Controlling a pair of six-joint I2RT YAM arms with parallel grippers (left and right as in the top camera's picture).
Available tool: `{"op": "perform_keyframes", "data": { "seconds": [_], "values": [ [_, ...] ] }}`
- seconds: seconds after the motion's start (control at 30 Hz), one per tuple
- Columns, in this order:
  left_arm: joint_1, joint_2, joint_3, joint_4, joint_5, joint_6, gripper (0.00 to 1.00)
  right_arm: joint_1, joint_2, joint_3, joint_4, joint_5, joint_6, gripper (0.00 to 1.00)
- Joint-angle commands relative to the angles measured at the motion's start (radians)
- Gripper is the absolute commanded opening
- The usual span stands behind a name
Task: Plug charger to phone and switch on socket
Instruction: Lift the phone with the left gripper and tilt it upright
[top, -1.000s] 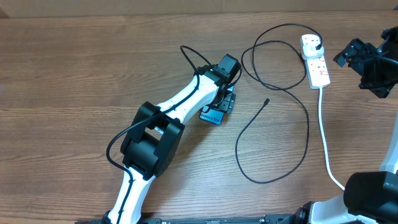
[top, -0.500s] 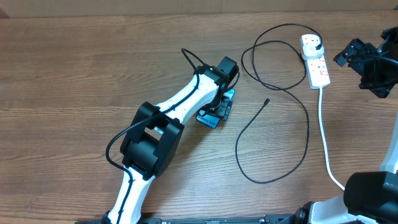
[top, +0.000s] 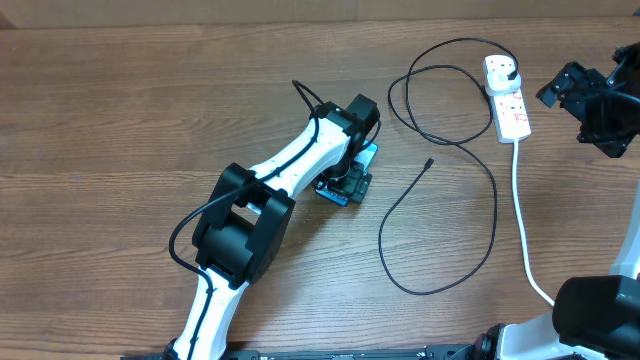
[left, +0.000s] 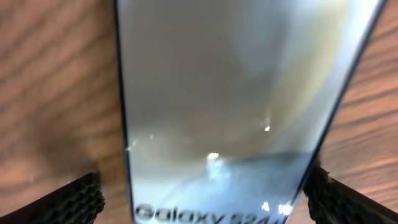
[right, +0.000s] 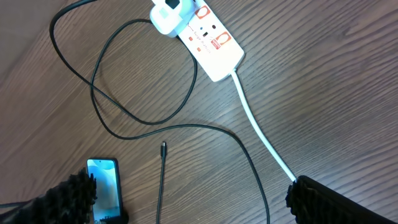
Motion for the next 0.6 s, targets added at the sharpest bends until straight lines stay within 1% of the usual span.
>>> {"op": "perform_keyframes", "data": {
  "seconds": [0.0, 0.1, 0.33, 0.57],
  "values": [
    [-0.006, 0.028, -0.028, 0.064, 0.021, 0.063, 1.00, 0.001, 0.003, 0.024, 0.006, 0.007, 0.003, 1.00],
    [-0.006, 0.028, -0.028, 0.088, 0.113, 0.155, 1.00, 0.001, 0.003, 0.025, 0.005, 0.007, 0.003, 1.00],
    [-0.006, 0.028, -0.028, 0.167, 0.032, 0.142, 1.00, 0.001, 0.003, 0.024, 0.006, 0.007, 0.004, 1.00],
    [-0.005, 0.028, -0.028, 0.172, 0.032, 0.143, 1.00, 0.001, 0.003, 0.025, 0.006, 0.007, 0.004, 1.00]
  ]
}}
